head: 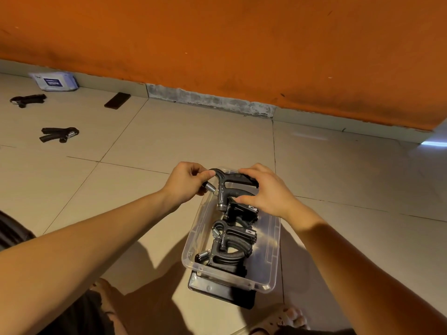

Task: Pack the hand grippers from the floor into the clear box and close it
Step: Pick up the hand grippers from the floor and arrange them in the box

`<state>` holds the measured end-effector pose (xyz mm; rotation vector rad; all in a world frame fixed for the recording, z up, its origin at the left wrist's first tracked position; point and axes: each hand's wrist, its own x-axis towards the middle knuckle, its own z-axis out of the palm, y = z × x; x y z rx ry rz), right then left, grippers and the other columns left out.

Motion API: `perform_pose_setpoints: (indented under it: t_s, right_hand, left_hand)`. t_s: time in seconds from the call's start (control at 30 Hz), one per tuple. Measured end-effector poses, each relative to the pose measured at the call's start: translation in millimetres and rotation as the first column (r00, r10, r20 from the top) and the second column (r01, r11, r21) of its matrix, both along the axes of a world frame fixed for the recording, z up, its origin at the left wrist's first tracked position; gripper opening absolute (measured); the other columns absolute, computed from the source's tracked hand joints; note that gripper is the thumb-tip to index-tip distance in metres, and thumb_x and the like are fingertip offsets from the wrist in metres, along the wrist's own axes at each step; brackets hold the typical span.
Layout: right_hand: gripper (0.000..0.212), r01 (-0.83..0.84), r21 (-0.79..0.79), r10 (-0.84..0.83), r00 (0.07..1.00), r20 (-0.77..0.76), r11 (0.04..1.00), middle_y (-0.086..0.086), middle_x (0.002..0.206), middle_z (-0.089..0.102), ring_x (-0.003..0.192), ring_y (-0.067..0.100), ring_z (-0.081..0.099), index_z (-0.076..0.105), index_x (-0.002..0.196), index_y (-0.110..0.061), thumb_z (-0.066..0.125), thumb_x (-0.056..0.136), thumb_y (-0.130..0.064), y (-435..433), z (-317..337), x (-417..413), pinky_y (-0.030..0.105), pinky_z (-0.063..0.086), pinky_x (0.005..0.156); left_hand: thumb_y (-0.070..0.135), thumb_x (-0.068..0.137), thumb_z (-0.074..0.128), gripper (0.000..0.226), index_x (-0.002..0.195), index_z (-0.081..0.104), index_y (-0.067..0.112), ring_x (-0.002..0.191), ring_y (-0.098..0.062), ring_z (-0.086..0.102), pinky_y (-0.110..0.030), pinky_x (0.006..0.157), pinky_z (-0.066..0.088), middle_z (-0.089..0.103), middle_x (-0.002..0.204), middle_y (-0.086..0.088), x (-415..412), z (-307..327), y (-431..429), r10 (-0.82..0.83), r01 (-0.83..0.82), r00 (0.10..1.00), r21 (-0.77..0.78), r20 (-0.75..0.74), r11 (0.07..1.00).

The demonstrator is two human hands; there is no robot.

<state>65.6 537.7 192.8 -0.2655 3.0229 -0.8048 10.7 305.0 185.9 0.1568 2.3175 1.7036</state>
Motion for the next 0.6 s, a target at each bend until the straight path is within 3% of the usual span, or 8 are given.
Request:
perform_pose_setpoints:
  t_s: [0.23,0.3,0.37,0.43,0.5,0.6]
  right_hand:
    - [0.068,-0.044,0.186,0.051,0.998,-0.035,0.982,-0.011,0.117,0.055,0.108,0.014,0.056,0.053,0.139,-0.030,0.072,0.079,-0.056,6,-14,5,0.039,0.051,0.088]
    - [0.063,-0.033,0.207,0.034,0.999,-0.001,0.978,-0.010,0.114,0.056,0.105,0.014,0.056,0.056,0.136,-0.029,0.072,0.080,-0.054,10,-19,6,0.036,0.050,0.086]
    - [0.054,-0.019,0.249,0.001,0.997,0.072,0.968,-0.008,0.111,0.056,0.103,0.014,0.056,0.058,0.129,-0.029,0.071,0.082,-0.052,13,-27,7,0.034,0.049,0.085]
    - [0.048,-0.017,0.307,-0.034,0.986,0.160,0.952,-0.007,0.111,0.055,0.105,0.016,0.056,0.059,0.124,-0.029,0.071,0.082,-0.051,11,-41,7,0.035,0.049,0.087]
    - [0.057,-0.014,0.355,-0.080,0.965,0.249,0.935,-0.004,0.122,0.055,0.114,0.019,0.054,0.055,0.132,-0.027,0.072,0.082,-0.048,3,-61,5,0.036,0.048,0.096]
    - [0.063,-0.019,0.402,-0.124,0.937,0.328,0.916,0.000,0.127,0.053,0.114,0.023,0.056,0.053,0.135,-0.021,0.075,0.082,-0.046,-7,-94,5,0.037,0.050,0.095]
  left_hand:
    - [0.018,0.099,0.066,0.025,0.098,0.071,-0.006,0.058,-0.017,0.062,-0.030,0.059,0.056,0.063,0.073,-0.014,0,-8,8,-0.079,0.078,0.994,0.019,0.076,0.997]
    - [0.023,0.101,0.062,0.024,0.102,0.074,0.002,0.069,-0.018,0.067,-0.038,0.071,0.059,0.071,0.083,-0.009,-3,-15,5,-0.151,0.150,0.989,-0.119,0.005,0.981]
    - [0.034,0.100,0.063,0.032,0.119,0.072,0.011,0.093,-0.017,0.069,-0.039,0.087,0.056,0.074,0.108,-0.004,-7,-26,-4,-0.326,0.230,0.936,-0.469,-0.135,0.853]
    - [0.047,0.092,0.069,0.063,0.143,0.056,0.013,0.124,-0.021,0.058,-0.036,0.105,0.046,0.060,0.141,-0.005,-8,-41,-16,-0.545,0.308,0.832,-0.732,-0.103,0.608]
    - [0.055,0.084,0.074,0.091,0.156,0.038,0.011,0.145,-0.024,0.039,-0.036,0.118,0.033,0.039,0.161,-0.005,-7,-55,-27,-0.683,0.409,0.731,-0.811,0.015,0.419]
    - [0.056,0.079,0.077,0.106,0.161,0.025,0.013,0.153,-0.020,0.024,-0.032,0.123,0.023,0.019,0.169,0.000,-6,-70,-37,-0.762,0.469,0.643,-0.826,0.077,0.313]
